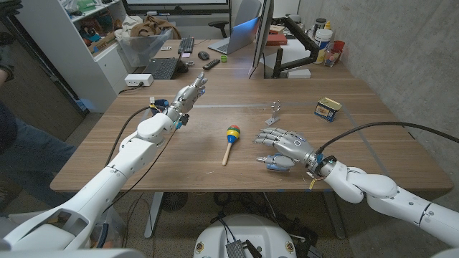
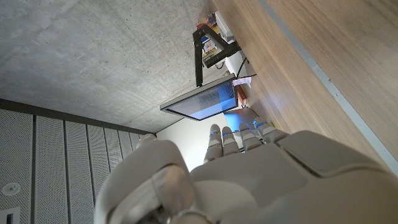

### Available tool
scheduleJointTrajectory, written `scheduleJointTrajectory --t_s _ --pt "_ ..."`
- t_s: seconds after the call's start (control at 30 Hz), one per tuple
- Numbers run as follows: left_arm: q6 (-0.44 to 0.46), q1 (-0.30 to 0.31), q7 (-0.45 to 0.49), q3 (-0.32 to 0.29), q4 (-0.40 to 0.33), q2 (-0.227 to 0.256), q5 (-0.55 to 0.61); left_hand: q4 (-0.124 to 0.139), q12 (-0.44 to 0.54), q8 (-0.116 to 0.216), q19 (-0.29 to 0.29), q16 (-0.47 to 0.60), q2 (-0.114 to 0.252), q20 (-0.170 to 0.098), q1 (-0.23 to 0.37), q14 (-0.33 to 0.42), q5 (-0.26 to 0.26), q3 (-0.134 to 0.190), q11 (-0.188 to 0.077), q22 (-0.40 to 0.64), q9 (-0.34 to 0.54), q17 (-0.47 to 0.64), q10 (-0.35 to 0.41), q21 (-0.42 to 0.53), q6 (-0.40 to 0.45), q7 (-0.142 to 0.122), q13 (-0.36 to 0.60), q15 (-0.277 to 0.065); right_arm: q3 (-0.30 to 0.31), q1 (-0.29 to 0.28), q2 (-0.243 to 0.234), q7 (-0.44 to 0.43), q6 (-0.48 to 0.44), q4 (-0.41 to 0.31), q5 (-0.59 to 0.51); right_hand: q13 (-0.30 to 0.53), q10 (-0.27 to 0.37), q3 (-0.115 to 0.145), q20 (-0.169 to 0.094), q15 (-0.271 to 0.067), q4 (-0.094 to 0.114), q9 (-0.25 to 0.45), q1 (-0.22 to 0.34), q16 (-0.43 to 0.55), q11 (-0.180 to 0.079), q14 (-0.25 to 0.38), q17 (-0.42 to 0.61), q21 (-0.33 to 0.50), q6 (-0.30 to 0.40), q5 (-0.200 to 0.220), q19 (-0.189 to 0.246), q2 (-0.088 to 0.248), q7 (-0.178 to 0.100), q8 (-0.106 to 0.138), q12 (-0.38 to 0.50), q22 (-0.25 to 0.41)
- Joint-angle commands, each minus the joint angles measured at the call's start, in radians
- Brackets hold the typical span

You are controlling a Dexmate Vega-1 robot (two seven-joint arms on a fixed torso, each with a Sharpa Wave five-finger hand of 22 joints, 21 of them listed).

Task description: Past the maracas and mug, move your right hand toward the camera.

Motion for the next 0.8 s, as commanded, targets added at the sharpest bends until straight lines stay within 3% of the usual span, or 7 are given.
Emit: scheduleJointTrajectory --t_s 0.03,0.8 --pt "0.016 0.003 0.009 0.0 -0.015 0.007 0.005 0.001 0.006 0.003 -0.002 0.002 0.005 -0.006 0.006 -0.002 -0.005 -0.007 -0.001 0.003 0.003 0.005 0.002 -0.003 0.005 0.001 0.004 -0.002 -0.032 0.021 0.008 0.0 -0.004 0.025 -0.008 0.003 0.005 0.002 0.0 0.0 -0.004 0.001 0.005 0.003 -0.003 0.003 0.004 -0.006 0.009 0.005 -0.001 0.009 -0.002 0.002 0.008 0.006" --pt "0.02 -0.003 0.016 0.008 -0.015 -0.003 0.01 0.003 0.006 0.004 -0.006 0.002 0.008 -0.009 0.008 -0.002 -0.006 -0.009 -0.002 0.003 0.003 0.005 0.003 -0.004 0.009 0.002 0.004 0.001 -0.049 0.03 0.006 0.02 -0.002 0.052 0.029 0.003 0.005 0.004 -0.002 0.0 -0.006 0.001 0.005 0.004 -0.005 0.006 0.004 -0.011 0.025 0.005 0.0 0.013 -0.006 0.006 0.008 0.006"
